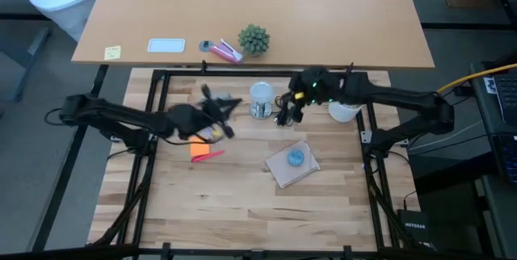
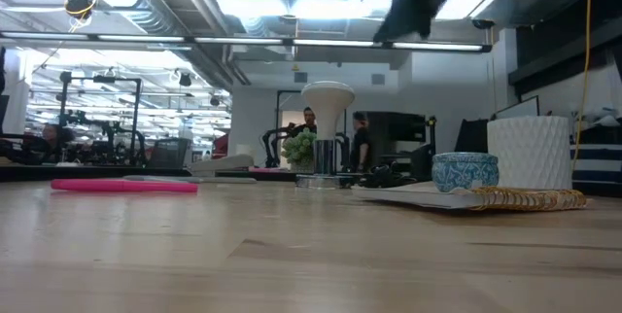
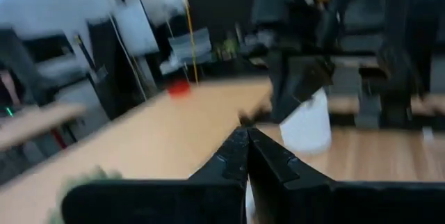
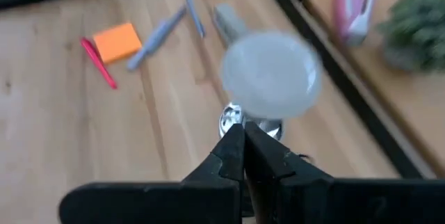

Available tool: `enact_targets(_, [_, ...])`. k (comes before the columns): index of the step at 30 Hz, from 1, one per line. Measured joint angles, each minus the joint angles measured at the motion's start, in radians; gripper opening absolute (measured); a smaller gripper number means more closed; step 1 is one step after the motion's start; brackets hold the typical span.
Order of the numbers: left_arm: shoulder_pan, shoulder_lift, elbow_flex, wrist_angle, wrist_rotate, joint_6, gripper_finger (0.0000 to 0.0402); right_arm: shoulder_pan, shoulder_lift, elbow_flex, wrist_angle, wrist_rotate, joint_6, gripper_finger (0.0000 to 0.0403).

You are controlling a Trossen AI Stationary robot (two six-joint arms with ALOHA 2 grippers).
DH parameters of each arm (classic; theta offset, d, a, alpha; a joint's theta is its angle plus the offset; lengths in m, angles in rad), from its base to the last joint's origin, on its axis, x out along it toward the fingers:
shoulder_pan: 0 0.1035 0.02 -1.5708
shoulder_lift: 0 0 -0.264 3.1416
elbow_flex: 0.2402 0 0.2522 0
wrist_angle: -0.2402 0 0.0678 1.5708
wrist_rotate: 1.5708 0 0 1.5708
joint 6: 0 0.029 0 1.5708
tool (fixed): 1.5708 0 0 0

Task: Screw lightbulb
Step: Remove the lightbulb from the lamp

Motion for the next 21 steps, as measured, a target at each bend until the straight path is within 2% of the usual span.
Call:
enact_targets(4, [-0.002, -0.162, 0.000, -0.015, 0.000, 0.009, 0.0000, 0.000, -0.003, 0.189, -0.151, 0.000, -0.009, 0.0011])
enact_targets(10, [-0.002, -0.334, 0.000, -0.016, 0.000, -0.114, 0.0000, 0.000, -0.003, 0.359, -0.122, 0.000, -0.008, 0.0011])
enact_targets(16, [0.001, -0.431, 0.000, -0.015, 0.000, -0.151, 0.0000, 0.000, -0.003, 0.424, 0.016, 0.000, -0.007, 0.0011])
enact_targets(21, [0.016, -0.443, 0.000, -0.019, 0.000, -0.107, 0.0000, 0.000, -0.003, 0.424, 0.128, 0.001, -0.007, 0.0011])
